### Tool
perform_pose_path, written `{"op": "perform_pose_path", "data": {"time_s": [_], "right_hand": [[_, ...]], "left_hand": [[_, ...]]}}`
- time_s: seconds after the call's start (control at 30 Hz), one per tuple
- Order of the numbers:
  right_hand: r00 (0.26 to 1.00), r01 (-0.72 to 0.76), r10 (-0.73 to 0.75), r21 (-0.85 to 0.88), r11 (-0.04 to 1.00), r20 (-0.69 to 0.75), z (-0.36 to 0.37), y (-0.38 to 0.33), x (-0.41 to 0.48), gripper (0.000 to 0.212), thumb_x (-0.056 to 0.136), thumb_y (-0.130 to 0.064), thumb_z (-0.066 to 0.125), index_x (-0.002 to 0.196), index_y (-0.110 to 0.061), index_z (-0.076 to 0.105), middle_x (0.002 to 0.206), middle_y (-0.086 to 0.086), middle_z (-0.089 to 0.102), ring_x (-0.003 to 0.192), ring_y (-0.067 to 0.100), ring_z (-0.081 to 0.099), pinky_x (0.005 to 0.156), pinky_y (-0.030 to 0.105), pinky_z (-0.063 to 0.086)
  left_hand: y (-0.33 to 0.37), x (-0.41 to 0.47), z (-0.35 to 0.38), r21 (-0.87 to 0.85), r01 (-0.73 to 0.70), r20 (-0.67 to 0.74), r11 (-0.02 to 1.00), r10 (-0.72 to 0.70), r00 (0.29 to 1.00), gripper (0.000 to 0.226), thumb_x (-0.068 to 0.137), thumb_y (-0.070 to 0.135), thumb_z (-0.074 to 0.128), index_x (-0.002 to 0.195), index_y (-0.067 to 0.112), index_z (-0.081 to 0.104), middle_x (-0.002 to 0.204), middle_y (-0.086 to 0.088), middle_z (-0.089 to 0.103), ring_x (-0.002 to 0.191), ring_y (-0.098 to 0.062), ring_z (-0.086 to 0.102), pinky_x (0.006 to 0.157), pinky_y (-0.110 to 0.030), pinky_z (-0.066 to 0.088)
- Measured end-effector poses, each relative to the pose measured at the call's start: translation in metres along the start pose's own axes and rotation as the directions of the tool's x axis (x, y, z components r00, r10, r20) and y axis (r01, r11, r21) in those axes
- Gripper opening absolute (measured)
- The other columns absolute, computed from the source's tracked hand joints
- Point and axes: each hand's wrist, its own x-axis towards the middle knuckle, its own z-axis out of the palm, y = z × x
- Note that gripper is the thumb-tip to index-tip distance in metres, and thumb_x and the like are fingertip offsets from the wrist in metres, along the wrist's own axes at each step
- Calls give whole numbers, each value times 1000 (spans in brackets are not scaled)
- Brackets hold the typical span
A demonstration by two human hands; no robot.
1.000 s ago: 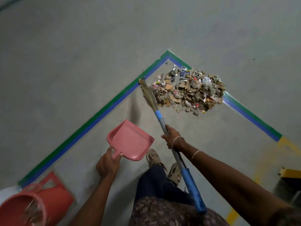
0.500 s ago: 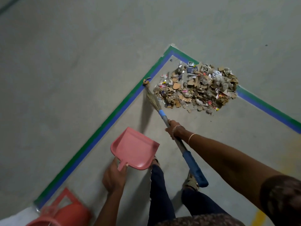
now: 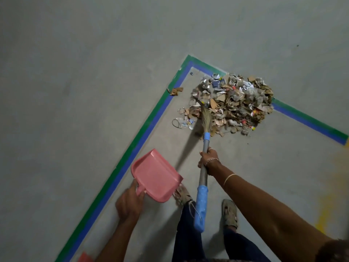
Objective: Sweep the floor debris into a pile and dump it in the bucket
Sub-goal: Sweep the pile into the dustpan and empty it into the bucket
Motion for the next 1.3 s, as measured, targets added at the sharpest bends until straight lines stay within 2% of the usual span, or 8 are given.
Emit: {"op": "perform_pose_path", "data": {"time_s": [0.23,0.4,0.5,0.63,0.83,0.93,1.2,1.3], "right_hand": [[987,47,-80,219,975,142,-40,-13,-109,49,97,-6,56,138,-31,42,64,7,41,47,20,43,44,27,41],[944,-1,-106,323,946,312,-7,-41,-131,29,98,-5,56,115,-29,56,63,10,42,47,17,42,42,23,38],[932,-38,-73,294,955,356,34,-70,-85,12,100,-5,51,105,-16,53,63,9,39,42,15,40,38,20,35],[935,-83,-19,271,959,354,72,-99,-13,8,101,-5,47,93,-8,45,63,7,37,43,15,39,35,18,36],[976,-79,-7,381,921,219,44,-104,42,8,97,-7,54,91,-10,51,57,6,40,35,14,42,36,20,40],[992,-59,10,395,917,125,-11,-74,33,5,98,-4,51,99,-8,51,65,8,41,34,13,40,34,20,39],[929,88,-101,52,995,356,-135,-3,-58,47,99,-7,53,138,-32,43,66,11,44,49,21,46,40,25,41],[902,118,-53,-128,985,428,-143,15,-58,52,98,-10,57,143,-31,42,67,12,49,48,18,50,42,26,43]], "left_hand": [[13,40,-30,77,-156,32,985,154,988,54,77,31,85,125,11,69,79,-16,69,70,-40,69,62,-46,54],[10,48,-45,161,-192,9,968,193,981,60,82,60,54,117,15,73,76,-12,71,65,-38,69,56,-41,55],[10,49,-51,172,-150,0,974,152,988,53,83,52,64,121,14,71,75,-15,70,66,-40,69,58,-43,55],[7,45,-51,176,-72,-23,982,78,997,54,83,47,74,131,22,65,87,-16,72,81,-40,70,71,-45,55],[-1,42,-36,170,-65,-110,983,84,990,98,78,90,16,124,22,68,76,-14,70,70,-38,69,62,-42,55],[8,24,-34,130,-60,-52,990,68,996,98,77,90,20,127,21,67,80,-16,71,73,-39,70,65,-43,55],[43,-2,-44,91,3,-12,996,-2,1000,59,85,53,66,126,11,68,91,-26,71,84,-45,69,75,-48,53],[55,-1,-47,103,-3,-24,995,5,1000,69,83,63,54,133,16,64,99,-24,71,91,-44,68,80,-46,53]]}}
